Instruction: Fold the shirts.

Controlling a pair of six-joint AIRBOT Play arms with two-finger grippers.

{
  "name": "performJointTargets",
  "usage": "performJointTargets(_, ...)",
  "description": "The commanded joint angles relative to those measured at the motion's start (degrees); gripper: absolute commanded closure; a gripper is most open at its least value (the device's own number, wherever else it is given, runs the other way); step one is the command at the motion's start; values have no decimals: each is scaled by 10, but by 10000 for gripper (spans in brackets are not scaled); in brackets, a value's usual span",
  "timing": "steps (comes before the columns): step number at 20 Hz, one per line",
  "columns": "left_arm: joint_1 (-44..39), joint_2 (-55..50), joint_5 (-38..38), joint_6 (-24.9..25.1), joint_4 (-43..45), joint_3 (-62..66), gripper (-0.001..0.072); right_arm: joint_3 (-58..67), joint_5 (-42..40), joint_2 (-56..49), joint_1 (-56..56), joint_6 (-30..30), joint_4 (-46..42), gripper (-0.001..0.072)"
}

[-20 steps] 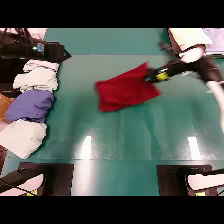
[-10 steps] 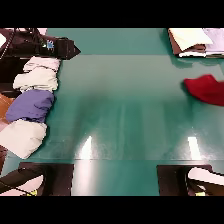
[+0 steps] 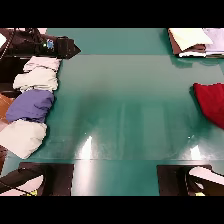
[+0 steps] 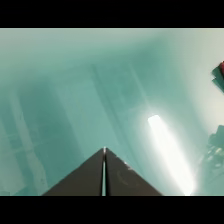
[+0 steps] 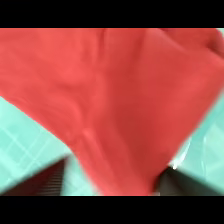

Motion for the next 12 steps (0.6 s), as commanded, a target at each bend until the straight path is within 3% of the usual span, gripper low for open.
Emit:
performJointTargets(1,0,0,-6,0,0,0,683,-19,23,26,-24,3,-47,34)
performJointTargets(5,0,0,-6,0,0,0,683,-19,45,77,-81,3,-72,36)
performJointTargets(7,0,0,-5,0,0,0,683,-19,28,108,-72,3,-21,37)
performJointTargets(10,0,0,-4,0,0,0,683,-19,14,139,7,-8,95,37)
performJointTargets(12,0,0,1,0,0,0,683,-19,14,151,99,-9,118,38)
